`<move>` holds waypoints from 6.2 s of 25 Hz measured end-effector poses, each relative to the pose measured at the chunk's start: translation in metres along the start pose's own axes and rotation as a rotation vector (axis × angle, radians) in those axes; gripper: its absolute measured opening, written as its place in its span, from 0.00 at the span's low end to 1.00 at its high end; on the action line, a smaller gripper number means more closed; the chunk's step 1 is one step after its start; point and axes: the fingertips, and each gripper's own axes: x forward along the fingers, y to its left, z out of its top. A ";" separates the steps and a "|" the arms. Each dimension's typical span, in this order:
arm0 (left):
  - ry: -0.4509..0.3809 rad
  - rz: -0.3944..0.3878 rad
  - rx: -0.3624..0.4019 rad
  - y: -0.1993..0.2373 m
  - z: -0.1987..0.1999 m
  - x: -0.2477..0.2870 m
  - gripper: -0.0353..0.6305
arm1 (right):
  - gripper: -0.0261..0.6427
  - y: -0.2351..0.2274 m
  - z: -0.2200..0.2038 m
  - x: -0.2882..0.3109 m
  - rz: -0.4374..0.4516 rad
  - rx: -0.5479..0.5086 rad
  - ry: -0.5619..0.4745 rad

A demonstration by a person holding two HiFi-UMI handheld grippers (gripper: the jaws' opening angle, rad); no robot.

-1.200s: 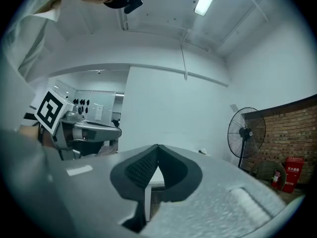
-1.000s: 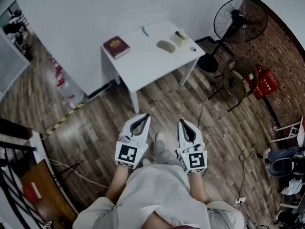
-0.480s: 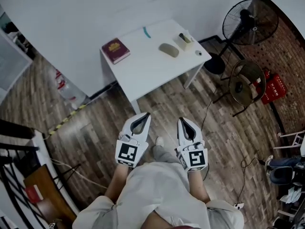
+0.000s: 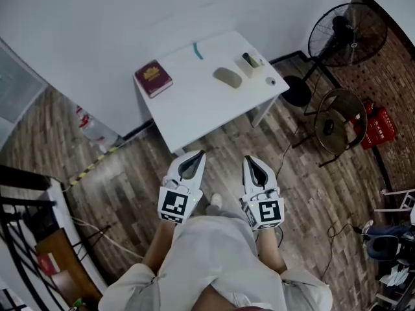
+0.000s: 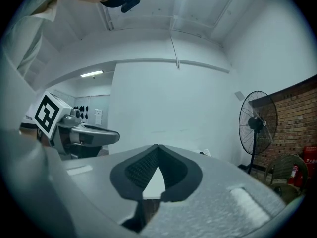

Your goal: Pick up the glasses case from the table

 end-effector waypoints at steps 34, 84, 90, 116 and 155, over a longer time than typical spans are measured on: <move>-0.050 -0.006 -0.015 0.081 0.016 0.148 0.08 | 0.05 -0.096 0.012 0.138 -0.004 -0.007 -0.007; 0.049 -0.078 -0.098 0.213 -0.031 0.354 0.08 | 0.06 -0.216 -0.031 0.348 -0.046 -0.029 0.173; 0.108 -0.021 -0.131 0.221 -0.048 0.377 0.08 | 0.06 -0.234 -0.045 0.371 0.020 -0.017 0.219; 0.266 0.107 -0.219 0.229 -0.108 0.435 0.08 | 0.10 -0.255 -0.123 0.442 0.288 -0.039 0.411; 0.401 0.155 -0.365 0.237 -0.182 0.441 0.08 | 0.56 -0.228 -0.264 0.476 0.504 -0.242 0.841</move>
